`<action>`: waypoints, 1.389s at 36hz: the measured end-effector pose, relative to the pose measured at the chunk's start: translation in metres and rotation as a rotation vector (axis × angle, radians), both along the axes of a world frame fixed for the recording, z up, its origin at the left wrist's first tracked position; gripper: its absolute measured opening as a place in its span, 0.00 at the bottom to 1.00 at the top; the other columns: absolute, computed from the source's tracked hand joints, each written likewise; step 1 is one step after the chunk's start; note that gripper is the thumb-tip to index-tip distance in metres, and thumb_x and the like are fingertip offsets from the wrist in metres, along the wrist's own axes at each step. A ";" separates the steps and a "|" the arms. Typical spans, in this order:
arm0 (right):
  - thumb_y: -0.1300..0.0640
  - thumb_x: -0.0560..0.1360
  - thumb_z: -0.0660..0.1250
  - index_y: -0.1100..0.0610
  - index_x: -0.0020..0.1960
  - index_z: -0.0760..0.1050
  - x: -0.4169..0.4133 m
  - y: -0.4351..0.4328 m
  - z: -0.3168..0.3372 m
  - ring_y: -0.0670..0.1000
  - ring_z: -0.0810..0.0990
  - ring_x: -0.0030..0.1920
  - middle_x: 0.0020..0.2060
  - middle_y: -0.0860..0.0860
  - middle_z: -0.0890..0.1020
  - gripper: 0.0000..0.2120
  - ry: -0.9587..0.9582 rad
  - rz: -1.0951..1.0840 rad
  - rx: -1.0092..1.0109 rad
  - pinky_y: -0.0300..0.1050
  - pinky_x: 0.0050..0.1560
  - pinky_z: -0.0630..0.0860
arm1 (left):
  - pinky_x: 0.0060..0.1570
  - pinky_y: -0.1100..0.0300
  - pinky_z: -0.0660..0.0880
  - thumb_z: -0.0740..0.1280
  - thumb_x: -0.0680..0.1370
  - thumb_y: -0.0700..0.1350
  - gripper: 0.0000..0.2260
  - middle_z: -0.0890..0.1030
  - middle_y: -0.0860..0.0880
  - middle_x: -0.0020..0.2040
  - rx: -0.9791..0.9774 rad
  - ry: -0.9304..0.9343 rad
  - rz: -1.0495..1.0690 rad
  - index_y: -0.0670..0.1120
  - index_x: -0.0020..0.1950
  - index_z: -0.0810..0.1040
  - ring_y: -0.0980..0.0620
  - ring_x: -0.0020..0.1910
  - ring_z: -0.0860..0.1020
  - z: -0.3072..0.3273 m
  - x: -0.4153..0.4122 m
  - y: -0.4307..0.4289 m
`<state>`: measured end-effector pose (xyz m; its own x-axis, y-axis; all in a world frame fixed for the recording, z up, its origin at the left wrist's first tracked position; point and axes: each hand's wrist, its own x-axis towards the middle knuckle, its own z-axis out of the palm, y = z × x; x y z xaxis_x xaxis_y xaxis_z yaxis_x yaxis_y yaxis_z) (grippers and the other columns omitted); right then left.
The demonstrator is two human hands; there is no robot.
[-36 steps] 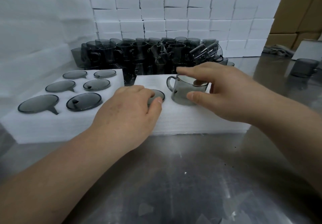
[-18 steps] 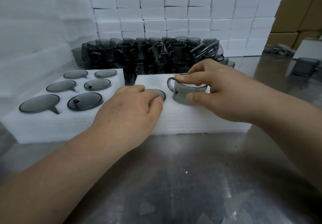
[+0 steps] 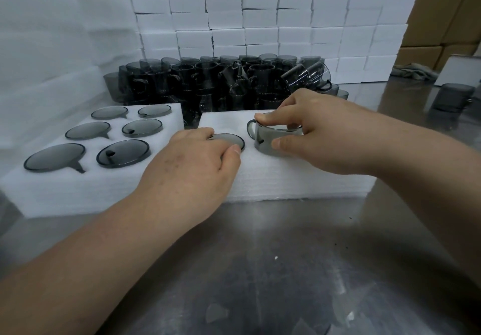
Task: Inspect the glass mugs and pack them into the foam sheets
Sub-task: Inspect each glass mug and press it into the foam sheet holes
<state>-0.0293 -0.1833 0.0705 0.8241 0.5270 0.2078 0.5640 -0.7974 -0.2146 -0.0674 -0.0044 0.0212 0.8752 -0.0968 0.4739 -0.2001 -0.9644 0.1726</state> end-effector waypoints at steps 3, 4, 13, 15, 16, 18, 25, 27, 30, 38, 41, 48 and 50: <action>0.45 0.75 0.61 0.36 0.66 0.67 0.000 0.001 0.002 0.48 0.74 0.50 0.53 0.43 0.66 0.20 0.001 0.005 -0.004 0.46 0.48 0.70 | 0.43 0.63 0.57 0.45 0.75 0.55 0.22 0.73 0.52 0.56 -0.001 0.003 -0.008 0.54 0.51 0.78 0.52 0.63 0.65 0.000 0.000 0.000; 0.45 0.75 0.62 0.36 0.66 0.67 0.000 0.001 0.002 0.48 0.74 0.50 0.52 0.43 0.66 0.20 0.001 0.005 -0.006 0.46 0.48 0.71 | 0.43 0.62 0.57 0.45 0.75 0.55 0.21 0.73 0.52 0.54 0.002 0.001 -0.010 0.54 0.49 0.78 0.52 0.62 0.66 0.000 0.001 0.001; 0.44 0.73 0.62 0.38 0.66 0.68 0.000 0.002 0.004 0.49 0.74 0.51 0.51 0.43 0.65 0.21 -0.002 0.014 -0.030 0.46 0.50 0.71 | 0.48 0.65 0.56 0.45 0.74 0.55 0.24 0.72 0.51 0.64 -0.003 -0.027 -0.012 0.53 0.55 0.78 0.53 0.66 0.62 -0.001 0.000 -0.002; 0.43 0.73 0.62 0.38 0.65 0.69 0.000 0.003 0.004 0.48 0.74 0.51 0.51 0.43 0.66 0.21 0.001 0.013 -0.026 0.45 0.50 0.70 | 0.45 0.64 0.56 0.45 0.75 0.55 0.24 0.73 0.52 0.62 0.009 -0.031 -0.013 0.52 0.53 0.78 0.52 0.65 0.63 -0.001 0.001 -0.001; 0.43 0.72 0.61 0.37 0.65 0.68 0.000 0.003 0.003 0.48 0.74 0.52 0.50 0.43 0.65 0.21 0.002 0.012 -0.026 0.44 0.49 0.70 | 0.41 0.64 0.55 0.45 0.75 0.55 0.23 0.74 0.53 0.57 0.017 -0.036 -0.014 0.51 0.50 0.79 0.52 0.63 0.65 -0.001 0.001 -0.001; 0.41 0.70 0.59 0.38 0.65 0.69 0.000 0.004 0.003 0.48 0.74 0.52 0.49 0.43 0.65 0.23 -0.001 0.010 -0.030 0.44 0.49 0.69 | 0.39 0.64 0.54 0.45 0.75 0.55 0.22 0.72 0.54 0.50 0.024 -0.044 -0.017 0.50 0.46 0.77 0.53 0.58 0.67 -0.002 0.001 -0.001; 0.42 0.72 0.63 0.38 0.65 0.69 0.001 0.004 0.002 0.47 0.73 0.53 0.43 0.41 0.64 0.21 -0.017 0.008 -0.047 0.44 0.48 0.69 | 0.37 0.63 0.53 0.45 0.75 0.55 0.22 0.73 0.53 0.48 0.026 -0.042 -0.016 0.51 0.48 0.77 0.53 0.57 0.67 0.000 0.000 -0.001; 0.42 0.71 0.62 0.37 0.64 0.69 0.001 0.004 0.002 0.47 0.73 0.52 0.42 0.40 0.64 0.21 -0.013 0.003 -0.041 0.43 0.48 0.68 | 0.39 0.64 0.54 0.45 0.75 0.55 0.21 0.73 0.52 0.49 0.021 -0.022 -0.013 0.50 0.47 0.76 0.52 0.58 0.67 0.000 -0.001 -0.002; 0.38 0.68 0.55 0.37 0.64 0.69 0.001 0.007 0.000 0.47 0.71 0.52 0.43 0.42 0.64 0.24 -0.012 -0.013 -0.080 0.43 0.46 0.64 | 0.48 0.60 0.61 0.44 0.74 0.56 0.22 0.73 0.48 0.55 0.000 0.025 -0.010 0.52 0.48 0.76 0.50 0.61 0.66 0.002 -0.002 -0.003; 0.35 0.64 0.48 0.34 0.64 0.68 0.004 0.007 -0.006 0.45 0.67 0.52 0.47 0.43 0.67 0.30 -0.001 -0.041 -0.084 0.45 0.49 0.65 | 0.45 0.62 0.59 0.43 0.74 0.56 0.23 0.72 0.50 0.53 0.031 0.042 0.002 0.52 0.51 0.76 0.51 0.60 0.66 0.003 -0.001 -0.003; 0.34 0.65 0.48 0.33 0.64 0.67 0.003 0.005 -0.008 0.44 0.68 0.50 0.50 0.42 0.68 0.29 -0.005 -0.038 -0.079 0.44 0.50 0.64 | 0.42 0.62 0.57 0.43 0.74 0.57 0.22 0.70 0.54 0.47 0.045 0.031 0.004 0.53 0.50 0.75 0.54 0.57 0.65 0.003 -0.002 -0.001; 0.36 0.67 0.50 0.36 0.69 0.62 -0.006 -0.007 -0.014 0.34 0.61 0.46 0.66 0.35 0.66 0.30 -0.095 -0.021 0.082 0.40 0.51 0.61 | 0.52 0.61 0.59 0.47 0.73 0.60 0.28 0.70 0.55 0.66 -0.070 0.019 0.028 0.55 0.72 0.60 0.55 0.65 0.62 0.005 -0.006 -0.001; 0.37 0.66 0.52 0.35 0.69 0.61 -0.008 -0.009 -0.011 0.31 0.57 0.44 0.69 0.33 0.61 0.30 -0.116 -0.002 0.110 0.39 0.53 0.60 | 0.58 0.60 0.58 0.46 0.72 0.60 0.30 0.68 0.56 0.68 -0.057 0.016 0.003 0.55 0.74 0.58 0.56 0.67 0.60 0.006 -0.007 -0.002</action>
<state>-0.0376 -0.1920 0.0592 0.7925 0.4939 0.3577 0.5881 -0.7741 -0.2343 -0.0742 -0.0062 0.0272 0.8831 -0.0674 0.4644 -0.1938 -0.9537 0.2301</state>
